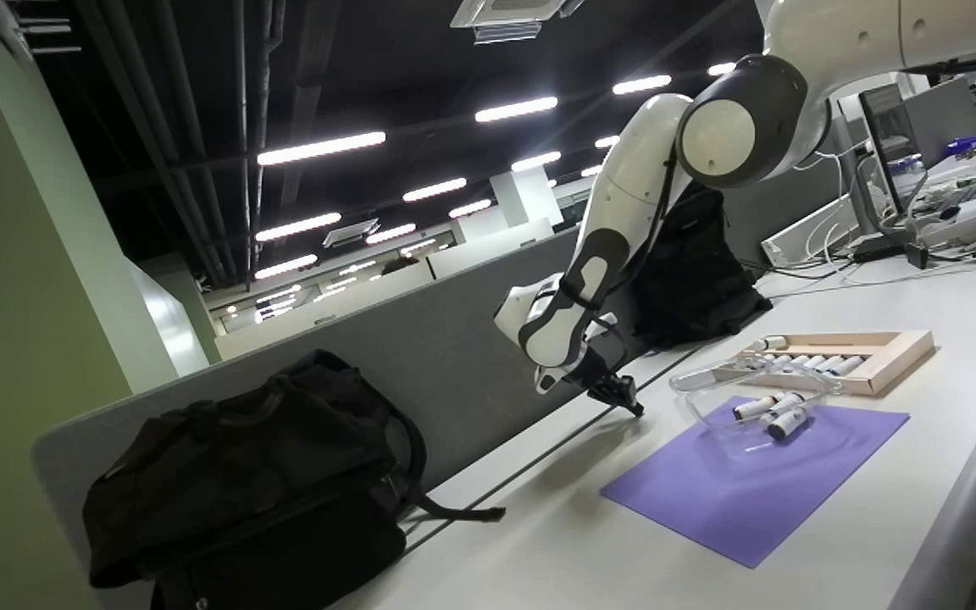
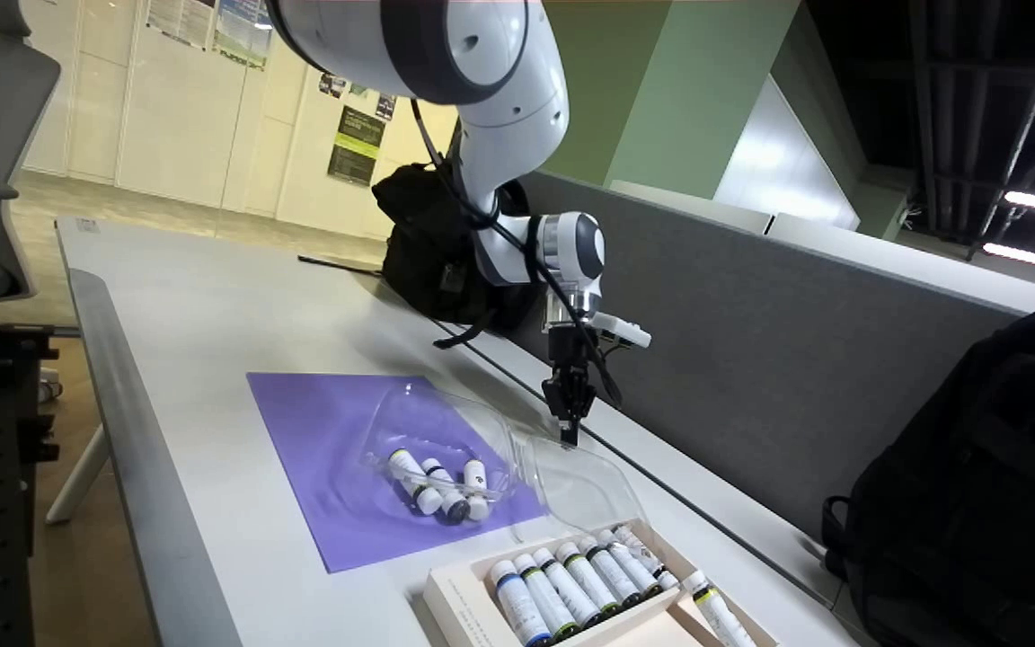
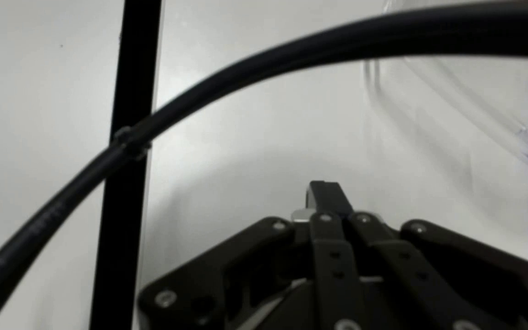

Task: Close the lid on the clear container

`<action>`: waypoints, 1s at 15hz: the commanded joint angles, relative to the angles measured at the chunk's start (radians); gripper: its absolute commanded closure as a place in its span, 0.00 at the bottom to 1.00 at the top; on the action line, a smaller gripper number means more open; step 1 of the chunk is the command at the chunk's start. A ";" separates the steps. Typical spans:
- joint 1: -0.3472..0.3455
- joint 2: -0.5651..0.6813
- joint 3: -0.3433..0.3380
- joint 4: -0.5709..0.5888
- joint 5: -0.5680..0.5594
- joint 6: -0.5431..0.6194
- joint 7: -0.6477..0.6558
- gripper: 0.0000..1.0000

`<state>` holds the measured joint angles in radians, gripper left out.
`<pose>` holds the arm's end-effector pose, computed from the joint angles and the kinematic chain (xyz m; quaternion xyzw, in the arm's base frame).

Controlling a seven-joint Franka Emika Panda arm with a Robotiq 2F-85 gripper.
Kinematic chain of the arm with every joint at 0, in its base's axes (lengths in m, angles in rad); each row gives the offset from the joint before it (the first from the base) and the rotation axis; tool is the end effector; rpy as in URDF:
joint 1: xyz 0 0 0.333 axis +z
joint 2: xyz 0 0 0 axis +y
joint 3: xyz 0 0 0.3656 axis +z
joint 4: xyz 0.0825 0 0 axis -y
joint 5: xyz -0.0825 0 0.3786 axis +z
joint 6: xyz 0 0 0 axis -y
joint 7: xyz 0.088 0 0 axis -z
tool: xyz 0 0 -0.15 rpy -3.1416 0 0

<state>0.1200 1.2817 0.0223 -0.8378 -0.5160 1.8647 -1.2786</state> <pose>0.7957 0.0479 0.0757 0.6656 0.7019 -0.2233 0.1204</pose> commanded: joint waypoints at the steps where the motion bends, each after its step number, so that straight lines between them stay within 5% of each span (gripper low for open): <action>1: -0.008 -0.037 -0.018 -0.056 0.004 -0.048 0.045 1.00; 15: -0.028 -0.082 -0.013 0.011 0.075 -0.568 0.007 1.00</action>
<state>0.0937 1.2180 0.0054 -0.8467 -0.4665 1.3856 -1.2706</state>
